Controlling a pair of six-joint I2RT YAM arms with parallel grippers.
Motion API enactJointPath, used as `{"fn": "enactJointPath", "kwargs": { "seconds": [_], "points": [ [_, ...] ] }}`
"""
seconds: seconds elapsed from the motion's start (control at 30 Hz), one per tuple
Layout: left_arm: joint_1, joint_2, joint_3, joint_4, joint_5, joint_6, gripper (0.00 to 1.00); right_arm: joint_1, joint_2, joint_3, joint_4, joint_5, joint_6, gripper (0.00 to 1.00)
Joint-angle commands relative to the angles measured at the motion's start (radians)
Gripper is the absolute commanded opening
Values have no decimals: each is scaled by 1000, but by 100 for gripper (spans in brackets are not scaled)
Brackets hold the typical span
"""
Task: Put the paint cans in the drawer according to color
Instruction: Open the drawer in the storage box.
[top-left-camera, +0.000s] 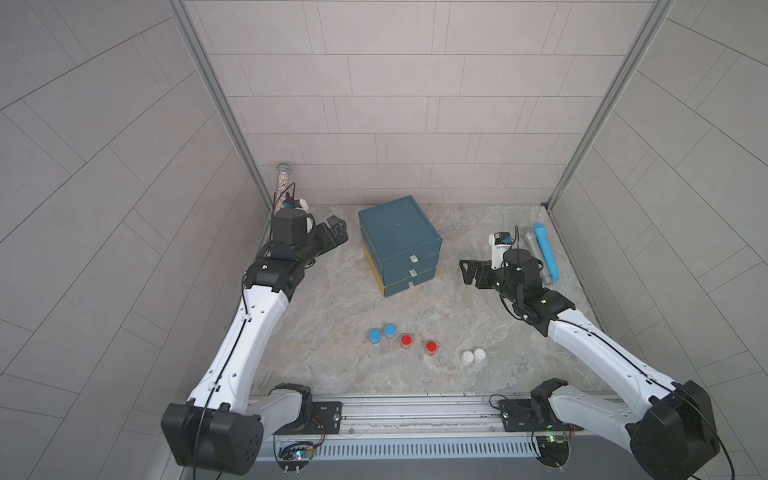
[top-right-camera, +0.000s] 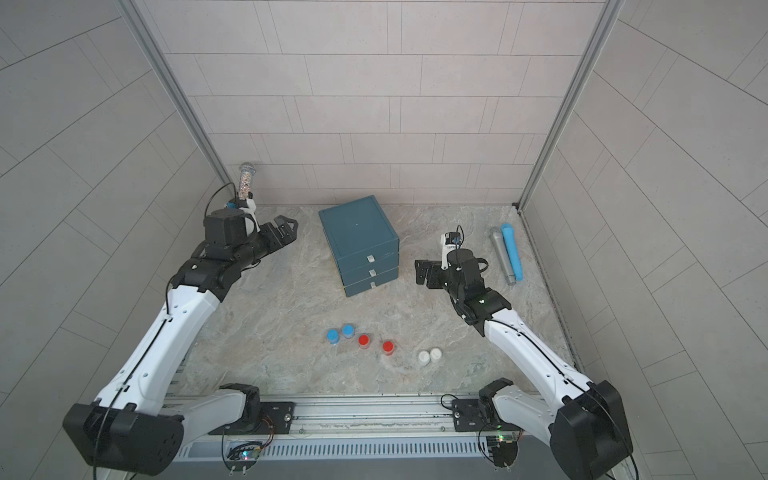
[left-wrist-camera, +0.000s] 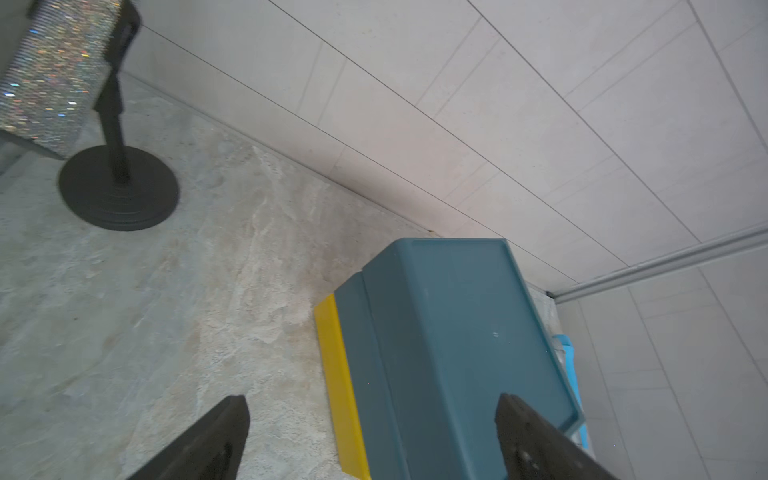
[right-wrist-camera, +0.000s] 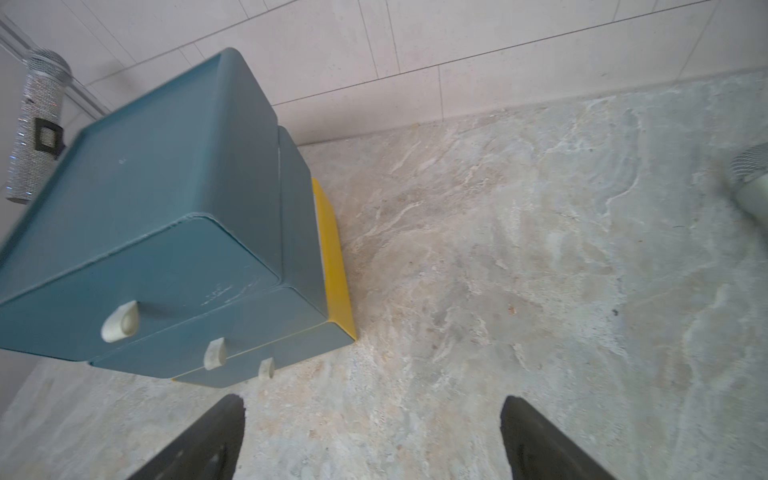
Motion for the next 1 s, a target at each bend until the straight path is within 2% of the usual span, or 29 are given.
{"fn": "enactJointPath", "kwargs": {
  "seconds": [0.0, 0.17, 0.37, 0.57, 0.77, 0.93, 0.97],
  "points": [
    [-8, 69, 70, -51, 127, 14, 100, 5, 2, 20, 64, -108, 74, 99],
    [-8, 157, 98, -81, 170, 16, 100, 4, -6, -4, 177, -173, 172, 95],
    [-11, 153, 3, 50, 243, -13, 100, 4, 51, 18, 251, -318, 248, 92],
    [-23, 179, -30, 137, 279, -74, 99, 14, 141, 20, 367, -383, 362, 82],
    [-23, 221, -36, 134, 312, -62, 99, 71, 211, 60, 374, -375, 385, 79],
    [-22, 224, -53, 152, 329, -74, 98, 94, 260, 66, 426, -346, 443, 73],
    [-23, 226, -63, 163, 336, -85, 98, 97, 272, 70, 433, -340, 451, 68]
  ]
}}
